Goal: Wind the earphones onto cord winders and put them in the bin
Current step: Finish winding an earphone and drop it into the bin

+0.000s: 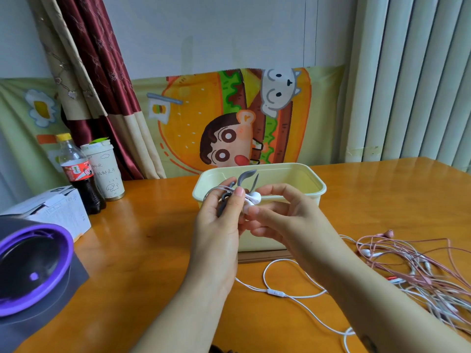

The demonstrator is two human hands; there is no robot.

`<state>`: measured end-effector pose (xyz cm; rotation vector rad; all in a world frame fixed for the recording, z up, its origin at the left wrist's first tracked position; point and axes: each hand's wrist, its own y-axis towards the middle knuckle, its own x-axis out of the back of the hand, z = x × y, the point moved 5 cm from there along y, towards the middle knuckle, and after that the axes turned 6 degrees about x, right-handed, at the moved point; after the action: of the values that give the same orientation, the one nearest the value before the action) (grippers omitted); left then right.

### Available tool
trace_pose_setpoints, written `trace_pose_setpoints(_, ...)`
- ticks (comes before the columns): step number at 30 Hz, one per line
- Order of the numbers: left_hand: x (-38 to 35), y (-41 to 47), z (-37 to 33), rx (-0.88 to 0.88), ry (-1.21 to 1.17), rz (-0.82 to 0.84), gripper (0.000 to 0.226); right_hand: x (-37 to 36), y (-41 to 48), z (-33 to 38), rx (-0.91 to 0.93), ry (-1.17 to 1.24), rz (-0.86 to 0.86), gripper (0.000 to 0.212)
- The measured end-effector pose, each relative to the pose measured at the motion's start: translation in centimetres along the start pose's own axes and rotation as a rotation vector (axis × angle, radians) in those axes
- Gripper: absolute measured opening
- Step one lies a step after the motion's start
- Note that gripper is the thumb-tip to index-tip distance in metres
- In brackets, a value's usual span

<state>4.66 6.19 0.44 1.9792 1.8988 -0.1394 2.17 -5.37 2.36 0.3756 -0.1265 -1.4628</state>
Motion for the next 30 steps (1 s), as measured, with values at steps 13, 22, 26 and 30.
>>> trace_pose_setpoints(13, -0.29, -0.32, -0.28, -0.020, 0.023, 0.028, 0.040, 0.42, -0.07, 0.16, 0.025, 0.086, -0.056, 0.024)
trace_pose_setpoints(22, -0.89, -0.87, -0.17, -0.023, 0.064, 0.040, 0.043, 0.49, -0.11, -0.37, -0.009, 0.156, -0.111, 0.024)
trace_pose_setpoints(26, -0.81, -0.89, -0.29, -0.026, 0.089, 0.037, 0.046, 0.67, 0.00, -0.41, -0.031, 0.115, -0.114, 0.017)
trace_pose_setpoints(30, -0.62, -0.74, -0.56, -0.013, 0.076, 0.026, 0.045, 0.58, -0.07, -0.38, -0.008, 0.121, -0.135, 0.012)
